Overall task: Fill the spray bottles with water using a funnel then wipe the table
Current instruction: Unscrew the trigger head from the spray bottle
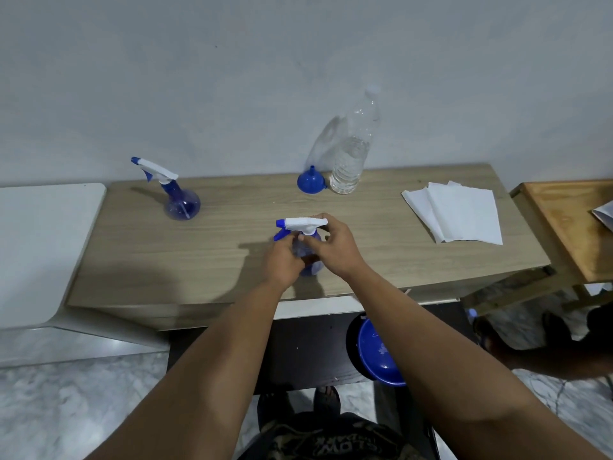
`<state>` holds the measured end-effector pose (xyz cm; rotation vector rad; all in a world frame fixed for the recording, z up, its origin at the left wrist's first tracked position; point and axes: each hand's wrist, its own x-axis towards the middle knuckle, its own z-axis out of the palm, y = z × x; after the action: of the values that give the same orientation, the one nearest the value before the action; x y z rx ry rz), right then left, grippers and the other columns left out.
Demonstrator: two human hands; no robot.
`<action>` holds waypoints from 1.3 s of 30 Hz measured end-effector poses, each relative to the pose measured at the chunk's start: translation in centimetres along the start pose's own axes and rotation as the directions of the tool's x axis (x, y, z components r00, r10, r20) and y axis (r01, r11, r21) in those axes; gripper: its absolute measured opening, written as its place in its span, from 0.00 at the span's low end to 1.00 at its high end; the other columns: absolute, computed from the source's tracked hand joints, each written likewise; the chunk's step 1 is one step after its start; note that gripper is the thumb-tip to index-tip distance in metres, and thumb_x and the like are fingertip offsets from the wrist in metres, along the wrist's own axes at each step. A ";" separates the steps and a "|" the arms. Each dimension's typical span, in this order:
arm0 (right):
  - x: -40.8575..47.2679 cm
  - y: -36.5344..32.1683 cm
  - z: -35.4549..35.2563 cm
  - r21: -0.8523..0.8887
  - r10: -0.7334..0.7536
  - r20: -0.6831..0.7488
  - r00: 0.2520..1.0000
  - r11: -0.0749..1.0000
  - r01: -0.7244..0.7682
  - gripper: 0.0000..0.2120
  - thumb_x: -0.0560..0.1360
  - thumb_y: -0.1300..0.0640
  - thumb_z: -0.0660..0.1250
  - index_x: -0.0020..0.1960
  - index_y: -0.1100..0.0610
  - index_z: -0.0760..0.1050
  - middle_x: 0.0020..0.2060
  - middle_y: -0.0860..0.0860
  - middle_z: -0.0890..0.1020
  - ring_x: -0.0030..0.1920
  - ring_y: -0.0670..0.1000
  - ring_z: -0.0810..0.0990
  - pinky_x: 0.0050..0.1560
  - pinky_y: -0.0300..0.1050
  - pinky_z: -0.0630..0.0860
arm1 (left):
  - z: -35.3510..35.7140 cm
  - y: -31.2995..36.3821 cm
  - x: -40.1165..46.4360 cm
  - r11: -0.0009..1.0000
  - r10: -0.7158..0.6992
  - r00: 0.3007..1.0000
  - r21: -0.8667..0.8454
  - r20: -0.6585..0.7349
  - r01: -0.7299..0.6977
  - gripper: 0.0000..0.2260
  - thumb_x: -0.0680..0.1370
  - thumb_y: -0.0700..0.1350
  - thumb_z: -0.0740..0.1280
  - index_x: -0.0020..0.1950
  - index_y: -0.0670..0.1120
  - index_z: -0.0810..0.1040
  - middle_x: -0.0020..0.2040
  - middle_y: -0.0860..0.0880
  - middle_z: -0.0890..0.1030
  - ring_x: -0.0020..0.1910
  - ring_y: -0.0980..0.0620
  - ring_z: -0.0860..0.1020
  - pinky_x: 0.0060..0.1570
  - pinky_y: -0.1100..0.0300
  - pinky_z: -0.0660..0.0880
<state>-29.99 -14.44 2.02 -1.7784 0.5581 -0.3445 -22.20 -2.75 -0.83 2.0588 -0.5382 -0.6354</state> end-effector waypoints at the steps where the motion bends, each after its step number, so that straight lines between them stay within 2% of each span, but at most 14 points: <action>1: -0.2 -0.5 -0.1 0.009 -0.017 -0.017 1.000 1.000 0.018 0.11 0.76 0.65 0.75 0.58 0.61 0.82 0.50 0.50 0.86 0.48 0.37 0.83 0.49 0.30 0.75 | 0.0 -0.1 0.1 1.000 -0.002 1.000 -0.015 0.008 0.002 0.15 0.70 0.47 0.76 0.55 0.55 0.79 0.48 0.56 0.84 0.49 0.53 0.83 0.53 0.52 0.79; 4: 0.3 -3.5 -0.5 0.102 -0.053 -0.115 0.992 0.993 0.065 0.10 0.76 0.64 0.76 0.58 0.62 0.83 0.47 0.52 0.87 0.46 0.42 0.84 0.51 0.40 0.81 | 0.0 -0.1 0.2 1.000 -0.013 1.000 -0.014 0.007 0.013 0.15 0.68 0.50 0.78 0.49 0.63 0.76 0.45 0.58 0.83 0.46 0.54 0.83 0.51 0.53 0.80; 7: 1.8 -8.2 -1.8 0.176 -0.149 -0.230 0.962 0.966 0.192 0.06 0.77 0.64 0.76 0.53 0.62 0.82 0.40 0.56 0.84 0.41 0.48 0.81 0.45 0.47 0.79 | -0.1 0.2 0.1 0.999 0.009 1.000 -0.043 0.001 -0.009 0.20 0.67 0.47 0.77 0.45 0.72 0.75 0.44 0.60 0.84 0.47 0.57 0.82 0.52 0.55 0.79; 10: 3.2 -11.6 -4.3 0.289 -0.144 -0.356 0.923 0.922 0.256 0.10 0.76 0.62 0.77 0.53 0.54 0.79 0.44 0.55 0.83 0.42 0.55 0.84 0.46 0.50 0.83 | -0.2 0.1 -0.1 0.999 0.001 1.000 -0.032 0.005 0.000 0.20 0.68 0.44 0.77 0.51 0.65 0.77 0.46 0.60 0.84 0.48 0.57 0.82 0.47 0.61 0.76; 13: 4.2 -10.3 -6.0 0.146 -0.091 -0.388 0.917 0.977 0.158 0.10 0.76 0.57 0.78 0.53 0.49 0.80 0.47 0.53 0.85 0.47 0.56 0.86 0.52 0.50 0.85 | -0.1 0.0 -0.2 0.999 0.010 1.000 -0.031 -0.009 -0.011 0.21 0.68 0.45 0.78 0.60 0.54 0.79 0.51 0.55 0.84 0.51 0.52 0.82 0.50 0.59 0.77; 15: 4.1 -6.3 -6.7 -0.005 0.008 -0.354 0.935 1.000 -0.011 0.07 0.75 0.53 0.78 0.47 0.45 0.80 0.44 0.47 0.85 0.48 0.56 0.87 0.56 0.56 0.83 | -0.1 0.0 -0.4 1.000 0.021 1.000 -0.019 -0.015 -0.021 0.26 0.66 0.51 0.80 0.63 0.54 0.79 0.52 0.55 0.85 0.51 0.53 0.82 0.53 0.56 0.78; 18: 2.8 1.5 -6.7 -0.228 0.197 -0.264 0.944 0.939 -0.259 0.07 0.75 0.51 0.77 0.48 0.53 0.84 0.41 0.50 0.86 0.47 0.60 0.86 0.56 0.53 0.82 | -0.1 -0.1 -0.3 1.000 0.029 0.999 -0.002 -0.025 -0.029 0.29 0.62 0.57 0.79 0.62 0.57 0.78 0.51 0.57 0.84 0.50 0.54 0.82 0.54 0.53 0.79; 20: 1.1 5.0 -6.3 -0.373 0.280 -0.224 0.933 0.860 -0.348 0.09 0.76 0.52 0.76 0.52 0.56 0.85 0.45 0.54 0.87 0.52 0.61 0.85 0.54 0.46 0.77 | 0.0 -0.3 -0.2 0.999 0.034 0.999 -0.013 -0.023 -0.035 0.28 0.63 0.54 0.79 0.62 0.56 0.78 0.51 0.57 0.84 0.50 0.55 0.82 0.55 0.53 0.79; 23: -0.9 8.2 -5.5 -0.492 0.378 -0.193 0.905 0.761 -0.423 0.13 0.78 0.49 0.72 0.60 0.52 0.85 0.55 0.55 0.87 0.57 0.60 0.84 0.54 0.47 0.78 | 0.1 -0.7 0.0 0.999 0.036 0.999 -0.028 -0.011 -0.037 0.28 0.66 0.48 0.80 0.65 0.53 0.77 0.53 0.55 0.84 0.51 0.56 0.82 0.57 0.56 0.78; 26: -1.7 9.4 -5.2 -0.632 0.388 -0.183 0.903 0.657 -0.411 0.19 0.78 0.44 0.70 0.66 0.50 0.82 0.59 0.57 0.81 0.59 0.62 0.81 0.58 0.54 0.80 | 0.0 -0.8 0.1 0.999 0.034 0.999 -0.036 0.001 -0.034 0.27 0.68 0.47 0.79 0.65 0.54 0.77 0.53 0.57 0.84 0.53 0.56 0.81 0.56 0.61 0.77; 29: -2.1 8.2 -5.4 -0.624 0.353 -0.218 0.910 0.667 -0.408 0.25 0.76 0.42 0.70 0.70 0.50 0.78 0.64 0.55 0.76 0.65 0.60 0.75 0.64 0.59 0.76 | -0.4 -0.5 0.1 0.999 0.039 0.999 0.020 0.015 -0.039 0.26 0.69 0.49 0.79 0.65 0.56 0.76 0.53 0.60 0.82 0.52 0.59 0.80 0.50 0.73 0.72; 32: -0.7 6.0 -5.8 -0.576 0.212 -0.265 0.941 0.748 -0.331 0.25 0.76 0.45 0.71 0.71 0.51 0.77 0.65 0.55 0.76 0.66 0.60 0.75 0.65 0.59 0.75 | -0.9 -0.6 0.9 0.999 0.040 0.999 -0.004 0.030 -0.040 0.28 0.67 0.50 0.80 0.66 0.55 0.76 0.54 0.58 0.83 0.53 0.57 0.80 0.57 0.60 0.77; 35: 4.6 3.1 -5.3 -0.569 0.106 -0.191 0.976 0.798 -0.198 0.23 0.78 0.47 0.71 0.70 0.52 0.77 0.63 0.55 0.78 0.64 0.58 0.78 0.63 0.56 0.77 | -1.4 -0.8 2.5 0.999 0.038 0.999 -0.026 0.029 -0.037 0.30 0.64 0.54 0.80 0.64 0.56 0.77 0.54 0.57 0.84 0.53 0.56 0.81 0.59 0.50 0.78; 39: 14.8 0.0 -2.6 -0.717 0.105 0.037 0.994 0.695 -0.046 0.26 0.77 0.49 0.70 0.73 0.54 0.73 0.67 0.58 0.76 0.66 0.61 0.77 0.63 0.58 0.78 | -1.7 -1.2 5.2 0.999 0.031 0.999 -0.031 -0.019 -0.032 0.27 0.63 0.57 0.79 0.61 0.61 0.77 0.52 0.58 0.84 0.51 0.57 0.81 0.56 0.51 0.78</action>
<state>-18.80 -24.52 1.96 -2.5057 0.7781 0.0264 -16.96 -4.11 -2.19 2.0209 -0.5456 -0.6023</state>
